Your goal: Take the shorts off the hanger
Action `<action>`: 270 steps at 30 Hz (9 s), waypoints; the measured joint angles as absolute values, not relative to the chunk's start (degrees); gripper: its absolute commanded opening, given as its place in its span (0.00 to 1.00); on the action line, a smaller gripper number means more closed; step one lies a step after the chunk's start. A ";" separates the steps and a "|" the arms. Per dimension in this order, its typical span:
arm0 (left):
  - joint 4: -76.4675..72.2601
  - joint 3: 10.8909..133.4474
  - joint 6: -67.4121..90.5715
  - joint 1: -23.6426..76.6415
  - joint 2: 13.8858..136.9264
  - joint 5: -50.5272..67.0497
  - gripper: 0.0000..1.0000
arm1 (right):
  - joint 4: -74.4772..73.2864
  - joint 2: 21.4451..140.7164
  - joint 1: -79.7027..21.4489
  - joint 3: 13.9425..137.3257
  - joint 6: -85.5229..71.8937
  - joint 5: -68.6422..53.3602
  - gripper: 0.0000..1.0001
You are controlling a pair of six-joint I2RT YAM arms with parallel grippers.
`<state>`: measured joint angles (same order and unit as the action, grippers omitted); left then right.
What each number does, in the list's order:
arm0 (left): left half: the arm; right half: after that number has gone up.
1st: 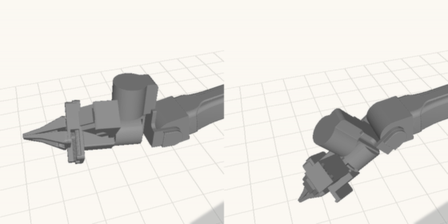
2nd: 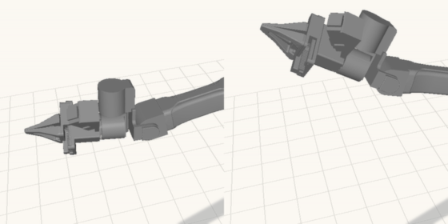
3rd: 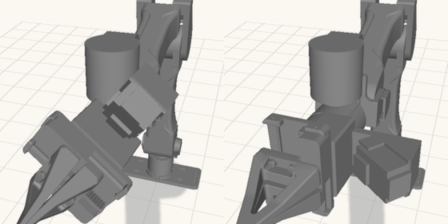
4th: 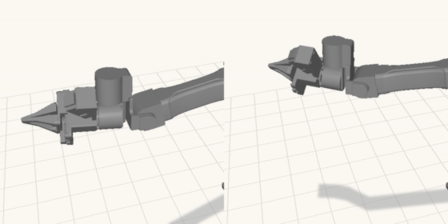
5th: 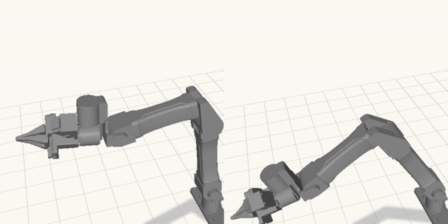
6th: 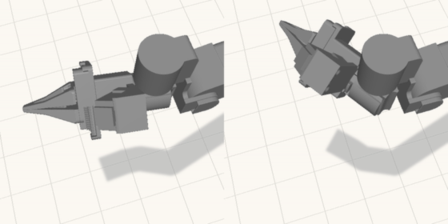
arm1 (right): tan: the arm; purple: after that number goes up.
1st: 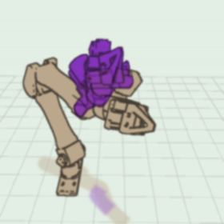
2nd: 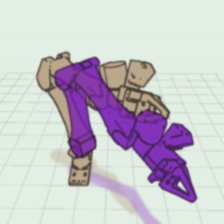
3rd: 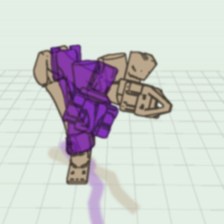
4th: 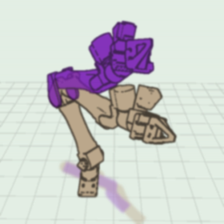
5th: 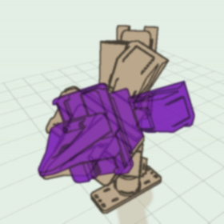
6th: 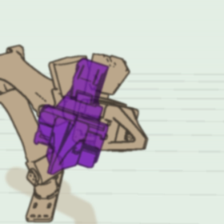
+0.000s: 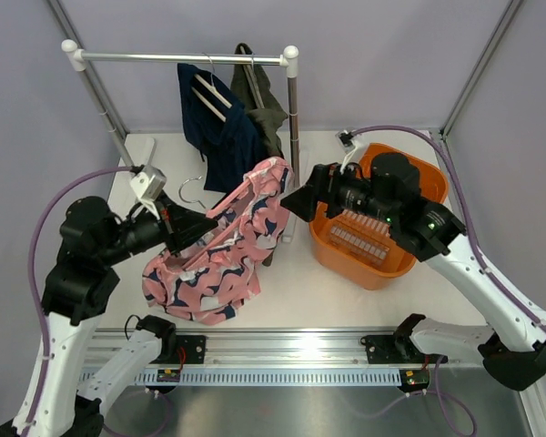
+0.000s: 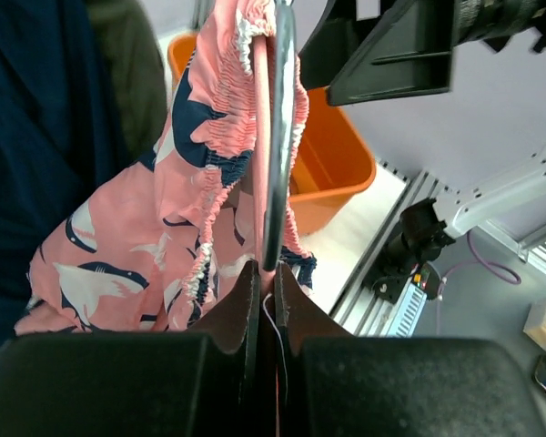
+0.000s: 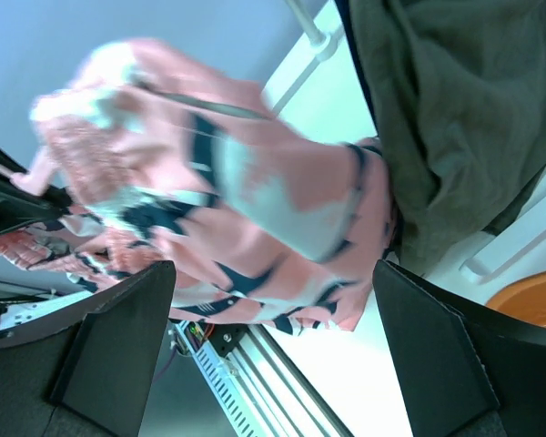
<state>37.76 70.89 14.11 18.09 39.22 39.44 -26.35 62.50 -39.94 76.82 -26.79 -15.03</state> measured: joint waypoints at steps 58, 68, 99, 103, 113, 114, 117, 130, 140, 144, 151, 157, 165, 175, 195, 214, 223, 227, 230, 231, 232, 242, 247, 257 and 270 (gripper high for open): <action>34.06 62.04 14.90 25.30 42.74 34.06 0.00 | -46.68 87.99 -54.24 107.20 -23.07 32.36 0.00; 34.24 60.38 13.28 25.98 40.45 35.51 0.00 | -47.70 88.27 -49.58 106.69 -23.35 31.55 0.00; 12.08 56.07 27.44 26.72 38.79 23.64 0.00 | -38.00 78.70 -63.13 88.44 -23.99 27.46 0.00; 5.43 55.48 32.08 26.72 41.43 21.65 0.00 | -37.36 79.64 -67.72 90.13 -23.03 27.16 0.00; -2.63 54.41 36.40 26.72 43.07 15.70 0.00 | -35.20 84.12 -76.62 92.53 -19.33 25.74 0.00; -2.46 54.98 35.97 26.72 43.18 14.79 0.00 | -35.22 84.58 -77.67 92.92 -18.92 25.65 0.00; -1.48 58.46 34.39 26.76 44.18 11.99 0.00 | -35.83 86.04 -80.18 94.39 -18.04 25.71 0.00; 2.24 69.41 28.38 26.76 46.74 -3.77 0.00 | -40.66 85.78 -81.17 99.96 -13.41 28.84 0.00; 7.51 67.77 27.83 26.76 46.24 -5.28 0.00 | -40.47 80.47 -76.90 118.08 2.94 50.37 0.00; 8.97 67.35 27.62 26.76 45.30 -5.15 0.00 | -24.43 73.82 -72.82 118.58 19.16 57.17 0.00; 11.16 64.93 27.38 26.76 44.56 -4.29 0.00 | 6.72 69.91 -63.26 120.64 42.59 58.76 0.00; 12.38 63.20 27.29 26.76 44.58 -3.18 0.00 | 12.47 72.88 -52.93 125.38 46.17 54.92 0.00; 13.72 62.33 27.22 26.76 43.59 -2.11 0.00 | -6.28 87.83 -31.99 139.72 28.12 45.32 0.00; 14.35 62.08 26.81 26.76 43.48 -1.69 0.00 | -26.81 102.83 -27.75 150.52 14.02 36.99 0.00; 12.97 59.57 27.00 26.76 44.75 0.05 0.00 | -29.23 60.60 -23.24 93.60 -8.03 43.66 0.00; 14.81 60.31 27.92 26.76 44.16 0.71 0.00 | -25.47 86.83 -3.42 62.74 -29.17 1.83 0.29; 19.25 62.37 27.90 26.76 41.71 -2.96 0.00 | -17.30 93.86 -5.72 60.20 -31.70 -11.75 0.43; 21.67 64.84 27.90 26.76 42.28 -4.93 0.00 | -16.93 96.40 -11.73 60.47 -31.57 -12.64 0.52; 24.08 67.22 27.81 26.76 43.59 -7.16 0.00 | -17.17 95.57 -13.50 60.42 -31.55 -12.01 0.65; 25.30 68.03 27.62 26.76 44.10 -8.19 0.00 | -17.37 95.00 -13.47 60.40 -31.53 -11.51 0.69; 26.98 69.10 27.40 26.76 44.64 -9.19 0.00 | -17.63 94.00 -13.39 60.40 -31.55 -10.92 0.75; 39.44 76.34 24.23 26.74 50.15 -18.52 0.00 | -21.50 76.25 -13.23 61.93 -31.22 -6.96 0.86; 43.13 82.50 21.04 24.36 59.35 -19.22 0.00 | -23.75 70.61 -13.23 64.12 -30.79 -6.94 0.88; 42.46 88.66 17.06 4.56 74.52 -0.38 0.00 | -26.59 63.61 -13.23 68.38 -29.28 -8.12 0.90; 33.34 95.81 13.67 0.45 82.61 14.26 0.00 | -26.98 61.39 -13.23 69.19 -27.07 -10.41 0.91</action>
<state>33.34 95.81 13.67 0.45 82.61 14.26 -26.98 61.39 -13.23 69.19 -27.07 -10.41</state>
